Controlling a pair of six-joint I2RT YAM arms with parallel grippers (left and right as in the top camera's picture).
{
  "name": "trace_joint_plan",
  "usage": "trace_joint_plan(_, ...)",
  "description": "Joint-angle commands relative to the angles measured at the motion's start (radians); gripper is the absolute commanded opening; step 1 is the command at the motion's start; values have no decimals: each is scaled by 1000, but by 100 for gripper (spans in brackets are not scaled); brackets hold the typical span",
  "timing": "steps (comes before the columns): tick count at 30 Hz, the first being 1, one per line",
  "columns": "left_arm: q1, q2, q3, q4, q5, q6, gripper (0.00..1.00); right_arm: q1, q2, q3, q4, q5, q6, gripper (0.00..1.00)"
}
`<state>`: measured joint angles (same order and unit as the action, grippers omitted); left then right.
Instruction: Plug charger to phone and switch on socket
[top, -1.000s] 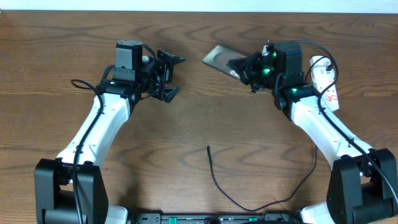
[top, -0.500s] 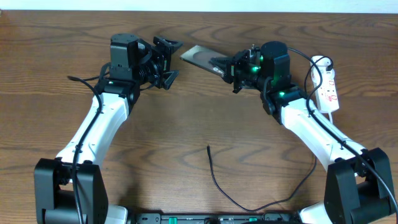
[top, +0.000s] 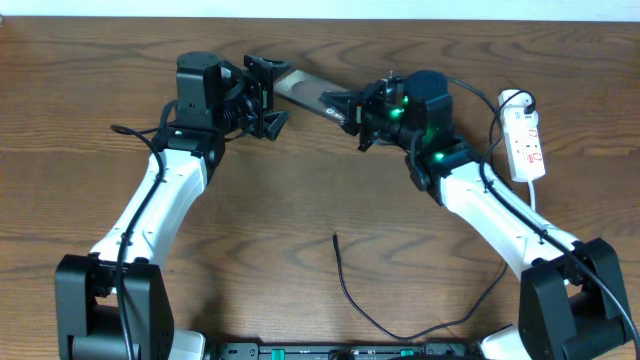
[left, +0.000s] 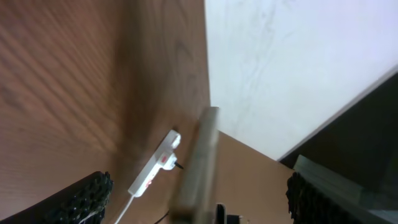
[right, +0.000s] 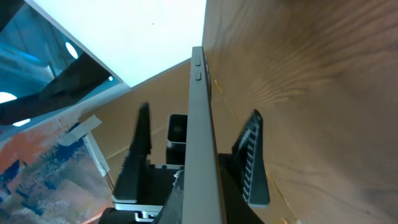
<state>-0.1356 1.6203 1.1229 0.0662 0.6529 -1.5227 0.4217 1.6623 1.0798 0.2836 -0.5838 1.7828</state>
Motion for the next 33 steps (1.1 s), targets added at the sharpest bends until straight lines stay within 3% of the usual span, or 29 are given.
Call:
trace_joint_plan(1, 0, 9, 27, 11, 12, -34, 91, 23, 0, 18, 16, 17, 79, 1)
trace_joint_plan(10, 0, 10, 27, 11, 12, -47, 91, 53, 0, 18, 26, 17, 176, 1)
trace_joint_plan(14, 0, 10, 27, 11, 12, -47, 75, 58, 0, 18, 49, 17, 177, 1)
trace_joint_plan(24, 0, 10, 27, 11, 11, -46, 67, 90, 0, 18, 73, 17, 178, 1)
trace_joint_plan(33, 0, 10, 27, 11, 9, -46, 45, 111, 0, 18, 72, 17, 180, 1)
